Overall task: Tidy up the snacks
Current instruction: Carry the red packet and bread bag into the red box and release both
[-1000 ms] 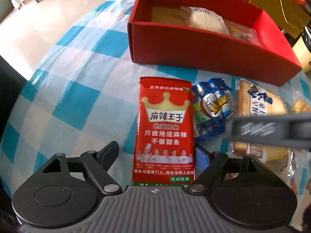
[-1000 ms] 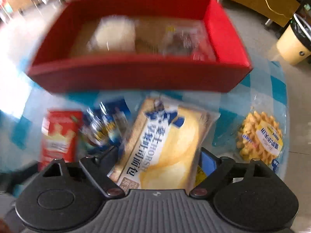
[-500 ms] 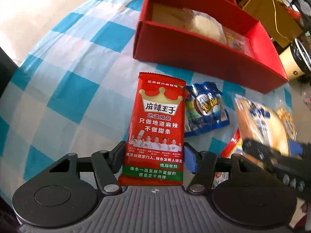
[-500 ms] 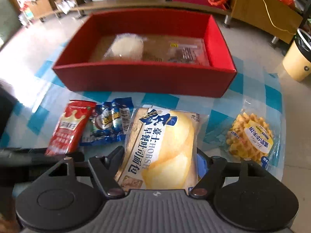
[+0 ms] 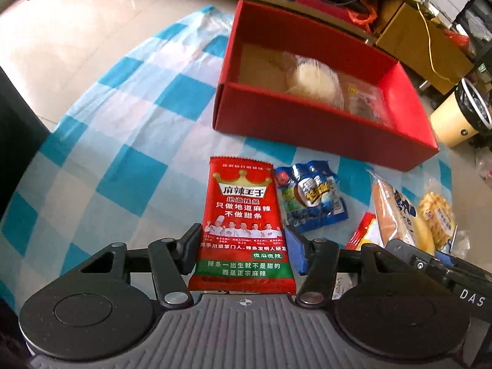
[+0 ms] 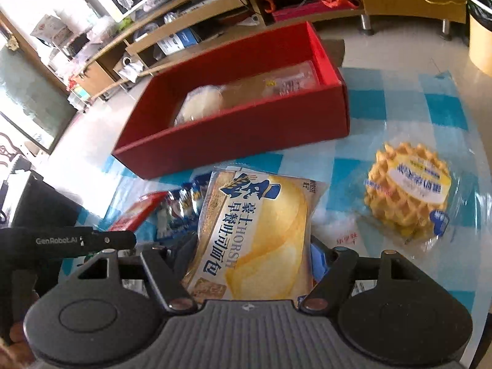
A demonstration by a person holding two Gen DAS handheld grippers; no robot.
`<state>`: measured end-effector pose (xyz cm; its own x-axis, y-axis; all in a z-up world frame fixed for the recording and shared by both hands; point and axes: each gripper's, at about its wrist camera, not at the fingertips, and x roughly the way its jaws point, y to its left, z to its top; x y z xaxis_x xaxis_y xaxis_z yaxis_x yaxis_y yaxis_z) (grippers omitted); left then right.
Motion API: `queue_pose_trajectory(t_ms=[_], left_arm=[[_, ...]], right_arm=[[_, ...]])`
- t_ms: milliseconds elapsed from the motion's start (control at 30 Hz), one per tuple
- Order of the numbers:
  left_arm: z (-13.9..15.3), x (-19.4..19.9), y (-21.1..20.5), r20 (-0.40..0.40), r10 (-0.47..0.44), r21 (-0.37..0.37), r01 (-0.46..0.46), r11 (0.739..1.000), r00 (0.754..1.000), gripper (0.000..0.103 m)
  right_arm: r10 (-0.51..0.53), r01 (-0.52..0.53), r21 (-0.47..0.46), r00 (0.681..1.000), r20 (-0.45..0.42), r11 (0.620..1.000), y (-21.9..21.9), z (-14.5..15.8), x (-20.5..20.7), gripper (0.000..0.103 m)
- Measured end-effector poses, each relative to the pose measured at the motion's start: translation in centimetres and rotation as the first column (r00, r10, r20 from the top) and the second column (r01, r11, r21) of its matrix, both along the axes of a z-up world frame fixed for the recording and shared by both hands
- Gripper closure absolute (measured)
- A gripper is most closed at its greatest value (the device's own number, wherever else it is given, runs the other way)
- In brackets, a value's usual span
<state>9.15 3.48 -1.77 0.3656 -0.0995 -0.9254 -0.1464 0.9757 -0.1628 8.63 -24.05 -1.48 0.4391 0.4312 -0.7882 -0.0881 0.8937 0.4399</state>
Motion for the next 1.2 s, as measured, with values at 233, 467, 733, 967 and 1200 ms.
queue_pose_trajectory(t_ms=[233, 467, 733, 967, 1200], left_arm=[[0.4, -0.2, 0.5, -0.003, 0.008, -0.055, -0.008, 0.998, 1.0, 0.041], [2.2, -1.1, 0.9, 0.034, 0.014, -0.098, -0.011, 0.995, 0.999, 0.042], [4.6, -1.8, 0.6, 0.089, 0.005, -0.14, 0.008, 0.99, 0.996, 0.042], [6.3, -1.1, -1.1, 0.161, -0.025, -0.086, 0.039, 0.996, 0.987, 0.042], [6.3, 0.7, -2.7, 0.189, -0.049, -0.07, 0.063, 0.996, 0.981, 0.041]], right_arm=[[0.024, -0.025, 0.059, 1.0, 0.015, 0.998, 0.3, 0.6, 0.5, 0.032], [0.011, -0.013, 0.089, 1.0, 0.023, 0.996, -0.4, 1.0, 0.5, 0.032], [-0.001, -0.002, 0.12, 1.0, 0.027, 0.993, -0.8, 1.4, 0.5, 0.032], [-0.018, 0.009, 0.144, 0.998, 0.06, 0.99, -1.7, 2.5, 0.4, 0.032], [-0.065, 0.051, 0.161, 0.994, 0.082, 0.986, -2.8, 3.1, 1.3, 0.032]])
